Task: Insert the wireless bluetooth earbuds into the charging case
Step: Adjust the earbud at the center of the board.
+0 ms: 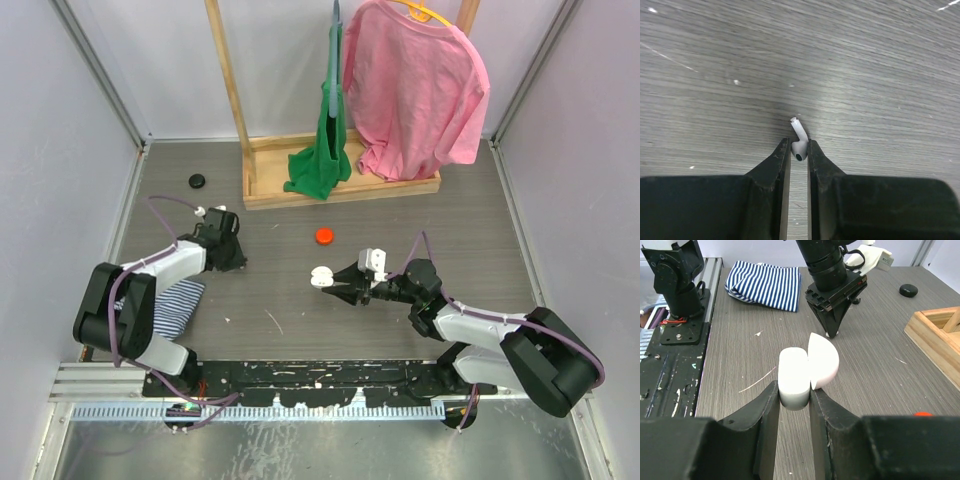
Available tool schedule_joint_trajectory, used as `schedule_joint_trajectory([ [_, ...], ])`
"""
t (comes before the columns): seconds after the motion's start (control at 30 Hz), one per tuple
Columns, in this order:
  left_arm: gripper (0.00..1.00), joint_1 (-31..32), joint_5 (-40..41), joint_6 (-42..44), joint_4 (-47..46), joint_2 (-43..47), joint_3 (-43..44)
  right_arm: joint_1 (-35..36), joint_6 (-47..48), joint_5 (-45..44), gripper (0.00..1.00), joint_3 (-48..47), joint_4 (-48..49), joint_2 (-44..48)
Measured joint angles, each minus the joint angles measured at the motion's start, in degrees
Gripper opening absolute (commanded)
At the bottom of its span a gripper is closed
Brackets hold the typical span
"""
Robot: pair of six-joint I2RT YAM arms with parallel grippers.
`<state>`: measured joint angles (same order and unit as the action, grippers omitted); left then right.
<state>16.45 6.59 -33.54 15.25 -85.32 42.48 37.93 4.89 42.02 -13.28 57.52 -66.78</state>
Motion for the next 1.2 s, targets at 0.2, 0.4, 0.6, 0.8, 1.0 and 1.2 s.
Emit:
schedule_joint_trajectory([
  [0.2,0.02,0.02,-7.15,0.83,0.28,-1.60,1.38,0.22,0.35,-0.04,0.16,0.00,-0.17,0.00],
  [0.4,0.08,2.91,-11.41,1.75,2.23,-2.27,2.69,0.22,0.63,-0.37,0.16,0.00,-0.46,0.02],
  [0.6,0.15,12.52,-9.64,4.63,5.77,-2.36,5.68,0.22,0.96,-0.66,0.16,0.00,-0.72,0.04],
  [0.8,0.20,19.43,-5.77,6.99,8.79,-2.43,7.61,0.22,1.16,-0.96,0.16,0.00,-1.66,0.04],
  [1.0,0.25,19.69,-3.93,7.48,10.19,-3.23,7.58,0.22,1.29,-1.05,0.16,0.00,-2.19,0.07],
  [1.2,0.42,19.71,-2.71,7.17,10.45,-3.45,7.21,0.22,1.29,-1.05,0.16,0.00,-2.34,0.04],
])
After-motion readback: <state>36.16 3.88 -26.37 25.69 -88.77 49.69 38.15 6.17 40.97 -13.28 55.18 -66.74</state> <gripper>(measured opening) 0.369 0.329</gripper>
